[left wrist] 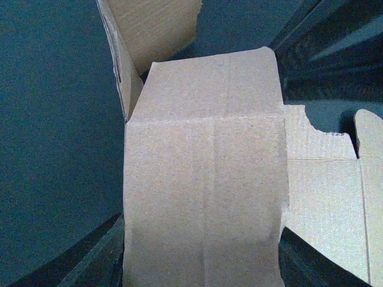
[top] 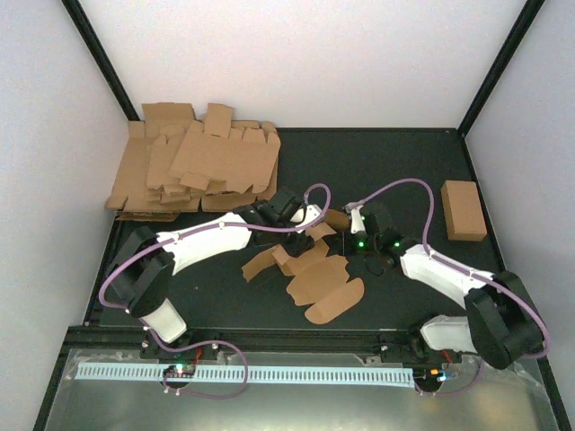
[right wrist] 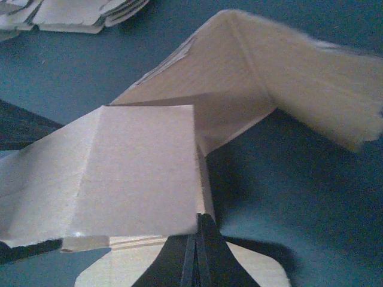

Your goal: Fold the paper box

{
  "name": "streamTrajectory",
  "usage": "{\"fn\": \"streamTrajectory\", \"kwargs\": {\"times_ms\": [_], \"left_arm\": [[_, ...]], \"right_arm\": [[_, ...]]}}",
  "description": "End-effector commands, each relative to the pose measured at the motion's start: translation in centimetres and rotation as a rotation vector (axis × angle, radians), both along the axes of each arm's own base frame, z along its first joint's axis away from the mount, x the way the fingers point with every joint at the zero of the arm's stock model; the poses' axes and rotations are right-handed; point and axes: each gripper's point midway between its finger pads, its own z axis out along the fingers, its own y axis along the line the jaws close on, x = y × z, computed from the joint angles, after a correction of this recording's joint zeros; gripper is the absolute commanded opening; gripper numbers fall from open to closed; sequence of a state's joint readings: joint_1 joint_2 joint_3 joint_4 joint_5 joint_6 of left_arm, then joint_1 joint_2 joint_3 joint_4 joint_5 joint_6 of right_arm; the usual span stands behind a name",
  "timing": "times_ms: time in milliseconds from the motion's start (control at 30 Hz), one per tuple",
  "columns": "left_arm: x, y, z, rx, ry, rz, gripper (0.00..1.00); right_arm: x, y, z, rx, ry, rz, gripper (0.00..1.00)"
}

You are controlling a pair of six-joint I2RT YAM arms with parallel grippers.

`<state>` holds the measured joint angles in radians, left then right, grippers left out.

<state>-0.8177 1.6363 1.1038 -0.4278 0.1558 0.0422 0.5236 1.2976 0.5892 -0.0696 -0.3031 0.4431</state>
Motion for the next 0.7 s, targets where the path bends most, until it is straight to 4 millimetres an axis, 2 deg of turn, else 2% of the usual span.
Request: {"fn": "streamTrajectory", "kwargs": {"times_ms": [0, 267, 500, 667], "left_arm": [[-1.8, 1.6, -3.3, 0.094, 0.112, -0.006, 0.56], [-1.7, 1.5, -3.1, 0.094, 0.109, -0.009, 0.56], [-1.8, 1.6, -3.1, 0.102, 0.108, -0.01, 0.56], [-1.7, 2.0, -3.3, 0.143, 0.089, 0.0, 0.56]], "right_arm": [[1.1, -2.4, 1.0, -0.112, -0.058, -0.082, 0.02], [1.6, -3.9, 2.4, -0.148, -0.123, -0.139, 0.02], [1.7, 0.4, 3.0, -0.045, -0.084, 0.064, 0.02], [0.7, 2.4, 1.8, 0.039, 0.004, 0.154, 0.02]]}}
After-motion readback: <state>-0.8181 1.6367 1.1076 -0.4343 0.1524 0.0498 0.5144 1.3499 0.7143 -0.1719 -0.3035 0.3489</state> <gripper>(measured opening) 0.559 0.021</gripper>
